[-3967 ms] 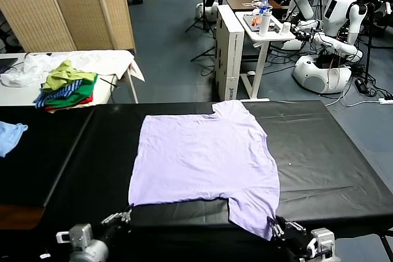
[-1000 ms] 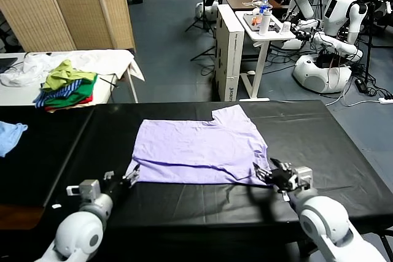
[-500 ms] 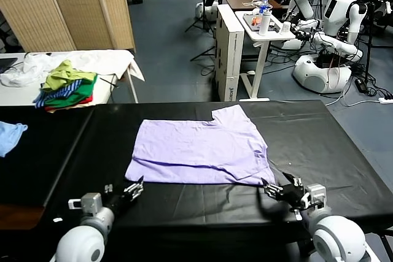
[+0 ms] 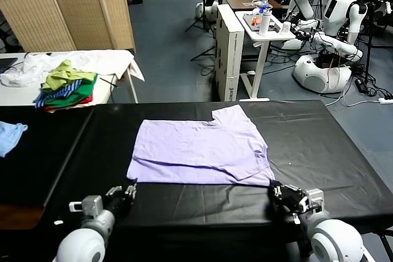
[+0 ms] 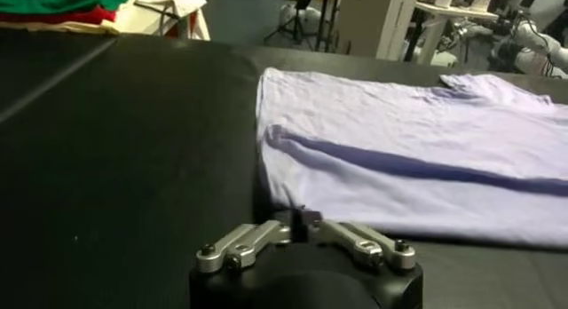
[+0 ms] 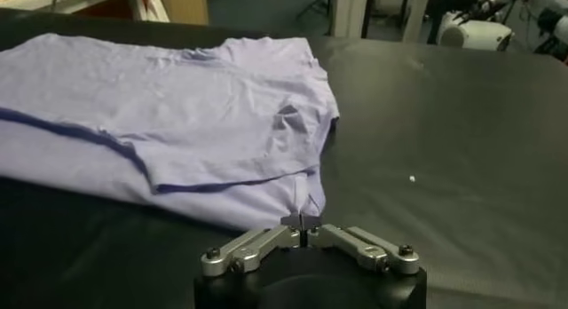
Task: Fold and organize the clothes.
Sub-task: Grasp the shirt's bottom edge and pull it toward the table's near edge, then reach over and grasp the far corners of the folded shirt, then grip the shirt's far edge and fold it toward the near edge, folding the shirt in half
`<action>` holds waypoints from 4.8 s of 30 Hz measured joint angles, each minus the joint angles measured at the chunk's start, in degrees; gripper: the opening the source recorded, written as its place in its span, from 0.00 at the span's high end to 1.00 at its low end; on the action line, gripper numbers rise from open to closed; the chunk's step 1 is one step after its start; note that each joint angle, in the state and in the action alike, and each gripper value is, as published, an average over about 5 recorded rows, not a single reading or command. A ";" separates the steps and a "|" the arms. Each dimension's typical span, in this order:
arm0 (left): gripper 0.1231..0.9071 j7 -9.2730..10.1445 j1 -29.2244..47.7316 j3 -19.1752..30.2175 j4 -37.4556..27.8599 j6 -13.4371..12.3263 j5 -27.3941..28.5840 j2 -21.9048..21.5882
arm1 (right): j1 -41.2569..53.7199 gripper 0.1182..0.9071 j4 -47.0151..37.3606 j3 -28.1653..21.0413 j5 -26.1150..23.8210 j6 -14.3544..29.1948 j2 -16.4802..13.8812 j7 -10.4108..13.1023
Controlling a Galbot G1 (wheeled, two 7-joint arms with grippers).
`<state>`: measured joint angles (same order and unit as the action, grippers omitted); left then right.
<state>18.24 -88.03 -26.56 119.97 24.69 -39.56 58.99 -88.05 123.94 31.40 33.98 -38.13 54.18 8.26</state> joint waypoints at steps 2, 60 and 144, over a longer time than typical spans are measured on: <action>0.97 0.38 -1.37 -0.64 1.06 0.05 0.27 -0.21 | -1.80 0.97 1.65 1.12 0.08 -0.93 -0.34 0.04; 0.00 1.52 24.73 1.29 -11.36 15.07 -20.21 -11.08 | 49.63 0.00 -30.03 -27.71 14.26 -4.07 3.11 8.04; 0.97 -0.48 26.38 3.61 -11.20 14.64 -21.34 -12.36 | 37.51 0.97 -16.63 -17.06 15.19 -4.09 -2.72 1.87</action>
<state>17.76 -61.65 -22.95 108.77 39.33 -60.90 46.63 -50.54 107.31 14.33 49.17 -42.22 51.46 10.13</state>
